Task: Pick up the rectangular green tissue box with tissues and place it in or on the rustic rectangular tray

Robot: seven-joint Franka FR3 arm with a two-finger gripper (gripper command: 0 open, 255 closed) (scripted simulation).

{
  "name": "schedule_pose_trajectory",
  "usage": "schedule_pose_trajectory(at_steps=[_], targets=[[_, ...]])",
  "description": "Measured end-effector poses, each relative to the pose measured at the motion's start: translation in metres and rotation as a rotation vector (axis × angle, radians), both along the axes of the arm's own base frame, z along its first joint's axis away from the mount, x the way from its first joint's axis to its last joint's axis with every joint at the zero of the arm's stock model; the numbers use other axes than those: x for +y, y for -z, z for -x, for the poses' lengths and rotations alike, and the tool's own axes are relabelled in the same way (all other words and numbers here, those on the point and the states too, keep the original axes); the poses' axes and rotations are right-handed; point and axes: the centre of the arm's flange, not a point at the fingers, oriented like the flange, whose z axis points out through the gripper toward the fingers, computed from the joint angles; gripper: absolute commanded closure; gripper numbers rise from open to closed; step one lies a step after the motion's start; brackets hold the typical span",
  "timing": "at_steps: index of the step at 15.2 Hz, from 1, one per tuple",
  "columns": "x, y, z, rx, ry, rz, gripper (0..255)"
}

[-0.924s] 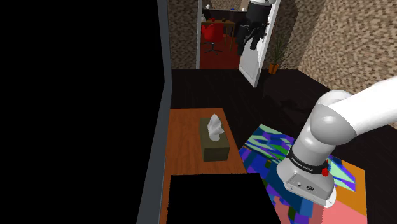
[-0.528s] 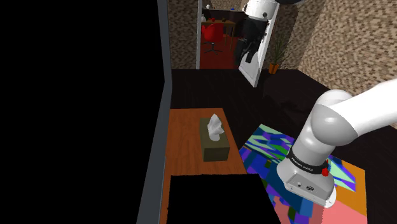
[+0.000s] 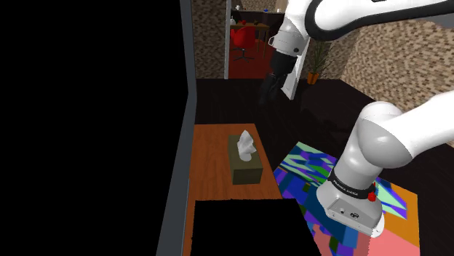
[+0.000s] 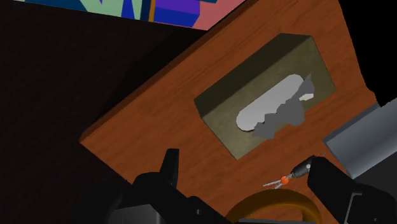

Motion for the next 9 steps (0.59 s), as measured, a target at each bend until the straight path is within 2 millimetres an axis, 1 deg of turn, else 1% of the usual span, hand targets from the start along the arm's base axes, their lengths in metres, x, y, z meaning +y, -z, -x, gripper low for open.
schedule_pose_trajectory(at_steps=[2,4,5,8,9], targets=[[0.013,0.022,0.003,0.000,-0.033,-0.039,0],[0.025,0.038,0.006,-0.001,-0.066,-0.078,0],[0.035,0.048,0.009,0.000,-0.082,-0.097,0],[0.049,0.076,0.020,-0.001,-0.132,-0.157,0],[0.057,0.083,0.023,-0.002,-0.149,-0.177,0]])
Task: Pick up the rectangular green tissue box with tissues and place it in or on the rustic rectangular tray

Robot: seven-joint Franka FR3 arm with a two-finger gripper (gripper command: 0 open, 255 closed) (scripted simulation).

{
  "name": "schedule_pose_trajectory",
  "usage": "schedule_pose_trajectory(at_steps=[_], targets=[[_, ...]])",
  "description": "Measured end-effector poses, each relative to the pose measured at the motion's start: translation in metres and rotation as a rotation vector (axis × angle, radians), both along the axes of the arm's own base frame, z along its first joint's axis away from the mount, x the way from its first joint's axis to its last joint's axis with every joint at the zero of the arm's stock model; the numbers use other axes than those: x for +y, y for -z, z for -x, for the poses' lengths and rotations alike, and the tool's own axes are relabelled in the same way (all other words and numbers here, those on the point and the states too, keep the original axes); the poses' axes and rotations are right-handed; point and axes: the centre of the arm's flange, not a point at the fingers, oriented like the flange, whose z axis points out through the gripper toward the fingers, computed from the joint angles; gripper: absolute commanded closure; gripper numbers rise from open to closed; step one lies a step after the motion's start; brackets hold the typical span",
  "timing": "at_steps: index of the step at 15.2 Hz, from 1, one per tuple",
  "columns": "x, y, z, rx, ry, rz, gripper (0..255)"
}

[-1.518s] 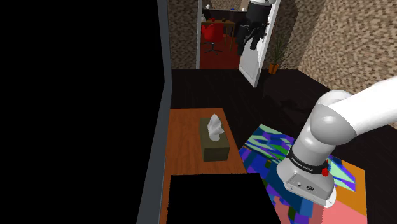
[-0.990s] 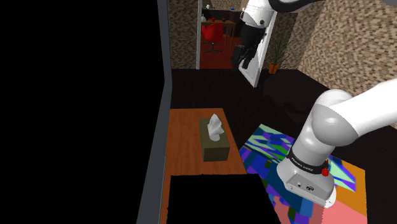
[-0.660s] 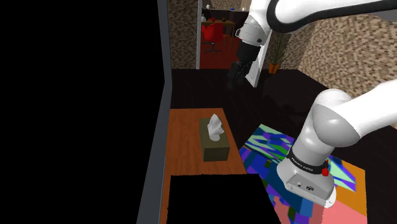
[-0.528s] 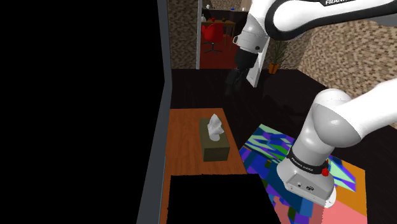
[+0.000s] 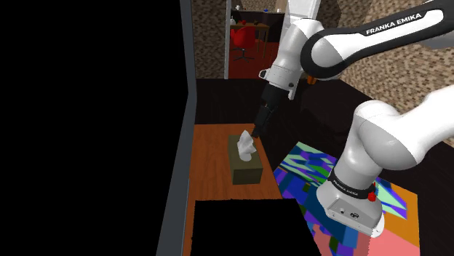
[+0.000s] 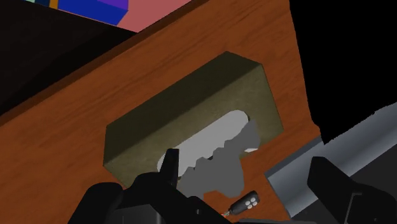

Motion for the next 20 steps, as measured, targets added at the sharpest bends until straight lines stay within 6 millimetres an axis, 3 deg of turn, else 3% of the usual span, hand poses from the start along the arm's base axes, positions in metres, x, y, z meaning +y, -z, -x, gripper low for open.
schedule_pose_trajectory(at_steps=[9,15,16,20], targets=[[0.025,0.045,0.000,0.000,-0.018,-0.024,0],[0.026,0.047,0.000,-0.001,-0.018,-0.024,0],[0.026,0.047,0.000,-0.001,-0.018,-0.024,255],[0.026,0.046,-0.001,-0.004,-0.017,-0.025,255]])
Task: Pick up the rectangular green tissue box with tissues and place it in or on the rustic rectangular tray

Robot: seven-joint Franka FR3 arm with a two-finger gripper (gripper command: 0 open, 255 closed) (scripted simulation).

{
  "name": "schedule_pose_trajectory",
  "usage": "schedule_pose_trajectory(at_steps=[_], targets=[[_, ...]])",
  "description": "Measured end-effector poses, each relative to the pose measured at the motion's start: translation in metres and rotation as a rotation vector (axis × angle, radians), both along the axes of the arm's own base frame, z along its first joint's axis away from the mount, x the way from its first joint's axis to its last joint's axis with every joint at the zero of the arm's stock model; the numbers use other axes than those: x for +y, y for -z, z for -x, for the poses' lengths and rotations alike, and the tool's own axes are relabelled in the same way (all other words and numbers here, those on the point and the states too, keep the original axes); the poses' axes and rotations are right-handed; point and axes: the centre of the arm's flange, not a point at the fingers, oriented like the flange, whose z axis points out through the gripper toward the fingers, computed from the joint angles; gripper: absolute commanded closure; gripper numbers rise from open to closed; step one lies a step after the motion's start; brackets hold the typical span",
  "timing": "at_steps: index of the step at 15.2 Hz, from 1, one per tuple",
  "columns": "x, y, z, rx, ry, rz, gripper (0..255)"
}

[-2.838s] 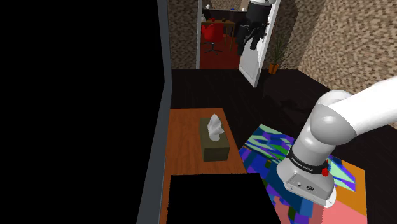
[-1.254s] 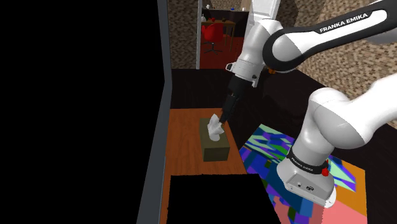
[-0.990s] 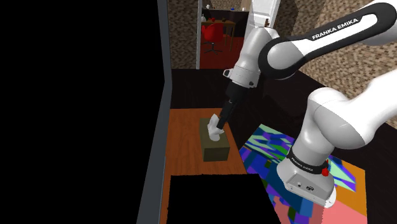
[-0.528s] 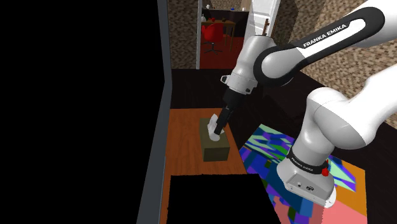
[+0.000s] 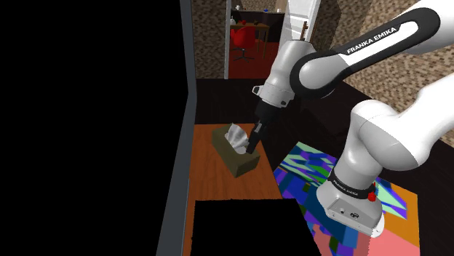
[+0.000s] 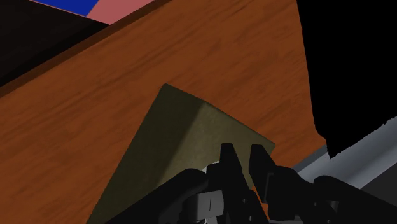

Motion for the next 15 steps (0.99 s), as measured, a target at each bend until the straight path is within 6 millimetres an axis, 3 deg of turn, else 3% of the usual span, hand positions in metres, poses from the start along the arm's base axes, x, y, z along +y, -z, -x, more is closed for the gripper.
schedule_pose_trajectory(at_steps=[7,15], targets=[[0.000,-0.002,0.000,0.001,0.000,0.001,255],[0.000,-0.040,0.001,0.003,-0.001,0.001,255]])
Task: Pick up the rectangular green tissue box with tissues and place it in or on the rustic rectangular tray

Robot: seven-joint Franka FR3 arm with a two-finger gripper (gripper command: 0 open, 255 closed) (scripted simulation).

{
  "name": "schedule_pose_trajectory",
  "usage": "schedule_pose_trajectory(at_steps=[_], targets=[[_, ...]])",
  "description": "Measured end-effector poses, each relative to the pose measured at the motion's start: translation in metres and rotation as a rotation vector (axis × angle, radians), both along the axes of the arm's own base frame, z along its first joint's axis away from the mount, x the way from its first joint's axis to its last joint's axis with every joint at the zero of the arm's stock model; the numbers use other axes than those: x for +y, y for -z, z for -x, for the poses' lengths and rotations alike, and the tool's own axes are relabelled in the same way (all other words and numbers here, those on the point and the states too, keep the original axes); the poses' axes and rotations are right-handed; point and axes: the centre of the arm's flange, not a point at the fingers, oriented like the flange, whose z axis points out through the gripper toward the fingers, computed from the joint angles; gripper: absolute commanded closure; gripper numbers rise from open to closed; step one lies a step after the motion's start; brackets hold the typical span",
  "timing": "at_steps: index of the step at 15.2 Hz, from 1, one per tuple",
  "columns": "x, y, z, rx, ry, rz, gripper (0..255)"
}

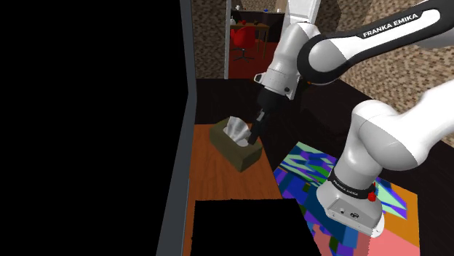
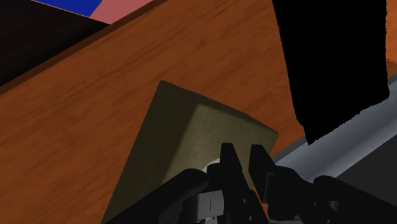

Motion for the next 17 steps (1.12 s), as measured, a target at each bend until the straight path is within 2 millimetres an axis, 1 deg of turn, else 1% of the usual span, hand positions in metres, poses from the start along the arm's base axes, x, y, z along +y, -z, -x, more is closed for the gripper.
schedule_pose_trajectory(at_steps=[5,9,15,17], targets=[[-0.001,-0.027,-0.002,0.000,0.000,0.000,255],[0.000,-0.049,0.001,0.000,0.000,0.000,255],[0.000,-0.078,-0.001,0.000,0.000,0.000,255],[0.012,-0.083,0.009,0.000,-0.001,0.000,255]])
